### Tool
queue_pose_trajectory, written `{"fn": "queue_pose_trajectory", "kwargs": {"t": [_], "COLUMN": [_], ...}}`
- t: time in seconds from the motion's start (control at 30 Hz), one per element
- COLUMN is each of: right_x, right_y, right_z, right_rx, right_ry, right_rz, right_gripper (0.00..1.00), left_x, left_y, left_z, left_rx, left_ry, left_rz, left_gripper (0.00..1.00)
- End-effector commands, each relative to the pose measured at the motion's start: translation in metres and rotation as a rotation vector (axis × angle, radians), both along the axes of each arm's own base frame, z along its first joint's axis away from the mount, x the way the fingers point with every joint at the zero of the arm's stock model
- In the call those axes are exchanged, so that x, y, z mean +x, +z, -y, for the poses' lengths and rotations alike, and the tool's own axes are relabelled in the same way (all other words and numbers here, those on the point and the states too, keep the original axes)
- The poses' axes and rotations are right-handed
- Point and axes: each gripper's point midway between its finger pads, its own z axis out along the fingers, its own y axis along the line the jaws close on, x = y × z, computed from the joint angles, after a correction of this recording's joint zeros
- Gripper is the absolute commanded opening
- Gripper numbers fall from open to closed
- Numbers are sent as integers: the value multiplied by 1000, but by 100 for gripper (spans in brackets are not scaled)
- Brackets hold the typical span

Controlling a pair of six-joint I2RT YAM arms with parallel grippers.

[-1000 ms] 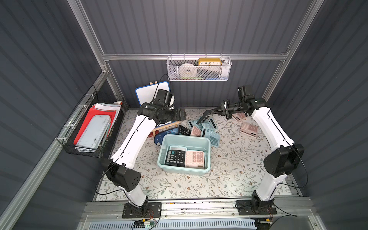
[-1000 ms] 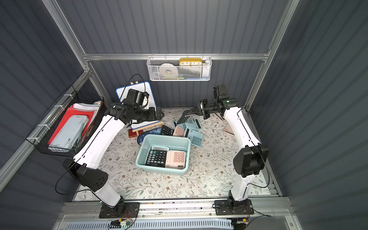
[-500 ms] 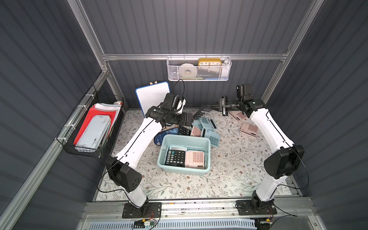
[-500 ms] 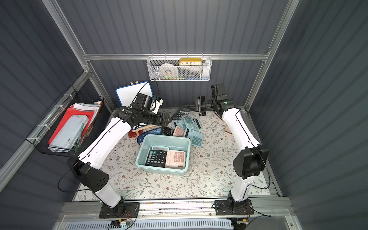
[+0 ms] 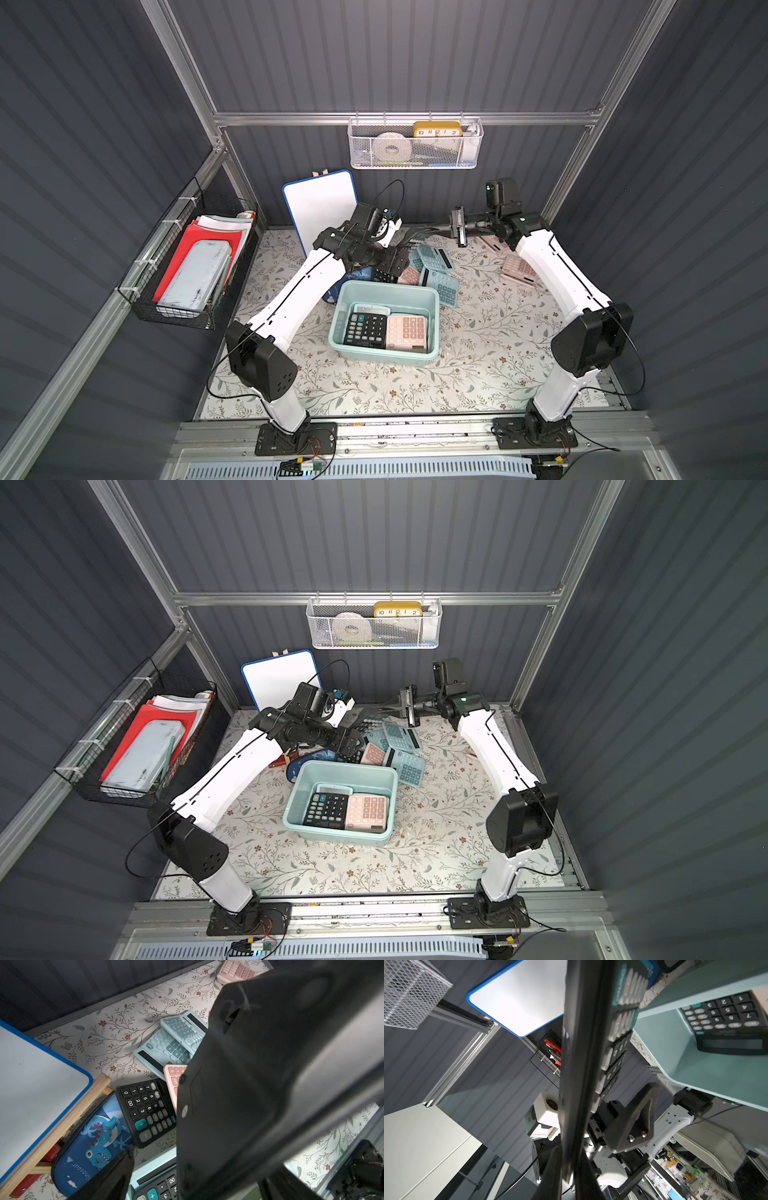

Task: Put the calculator in the storage box
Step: Place the calculator in the storage box.

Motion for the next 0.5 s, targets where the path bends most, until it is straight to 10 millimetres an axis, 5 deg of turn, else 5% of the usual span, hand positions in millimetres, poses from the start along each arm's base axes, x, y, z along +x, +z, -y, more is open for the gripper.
{"fn": "queue_pose_trajectory", "kwargs": {"t": [0.0, 0.27, 0.37, 0.47], "right_x": [-20, -20, -19, -16], "right_y": [20, 17, 14, 12], "right_z": [-2, -6, -8, -11], "right_rx": [59, 88, 91, 95], "right_ry": [69, 93, 94, 93], "right_rz": [36, 37, 29, 23], "right_gripper": [0, 0, 0, 0], "left_x": [-10, -16, -15, -13], "left_y": [-6, -11, -8, -3], "left_z": [-8, -8, -3, 0], "left_rx": [94, 99, 74, 50], "left_ry": [-47, -20, -4, 4], "left_rz": [32, 0, -19, -24], "left_gripper": [91, 70, 44, 40]}}
